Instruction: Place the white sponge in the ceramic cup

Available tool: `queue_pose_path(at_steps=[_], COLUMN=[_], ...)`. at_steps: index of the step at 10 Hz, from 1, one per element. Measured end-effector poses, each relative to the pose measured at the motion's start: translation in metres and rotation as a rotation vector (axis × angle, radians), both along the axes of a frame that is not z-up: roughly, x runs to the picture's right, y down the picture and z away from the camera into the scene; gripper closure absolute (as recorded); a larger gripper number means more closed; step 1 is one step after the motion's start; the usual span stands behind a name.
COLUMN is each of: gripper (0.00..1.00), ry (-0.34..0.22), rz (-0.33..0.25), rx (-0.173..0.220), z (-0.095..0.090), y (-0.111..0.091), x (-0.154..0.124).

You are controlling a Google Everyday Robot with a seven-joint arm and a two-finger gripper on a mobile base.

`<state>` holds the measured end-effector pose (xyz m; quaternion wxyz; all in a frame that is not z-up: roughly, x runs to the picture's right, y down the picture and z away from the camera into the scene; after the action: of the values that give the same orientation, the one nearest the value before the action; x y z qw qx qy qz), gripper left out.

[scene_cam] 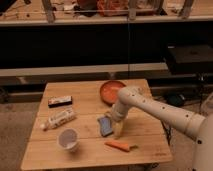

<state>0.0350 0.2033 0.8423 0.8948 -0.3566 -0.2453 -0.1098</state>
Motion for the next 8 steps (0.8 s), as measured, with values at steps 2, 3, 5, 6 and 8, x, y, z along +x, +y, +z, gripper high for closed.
queue_pose_path(at_steps=[2, 3, 5, 6, 8], gripper=[0.2, 0.2, 0.2, 0.2, 0.2], ry=[-0.005, -0.003, -0.001, -0.006, -0.012], rz=[0.002, 0.005, 0.03, 0.053, 0.109], rx=[-0.004, -0.008, -0.011, -0.006, -0.006], z=[0.003, 0.004, 0.007, 0.008, 0.01], y=[0.0, 0.001, 0.004, 0.004, 0.005], x=[-0.003, -0.005, -0.012, -0.014, -0.012])
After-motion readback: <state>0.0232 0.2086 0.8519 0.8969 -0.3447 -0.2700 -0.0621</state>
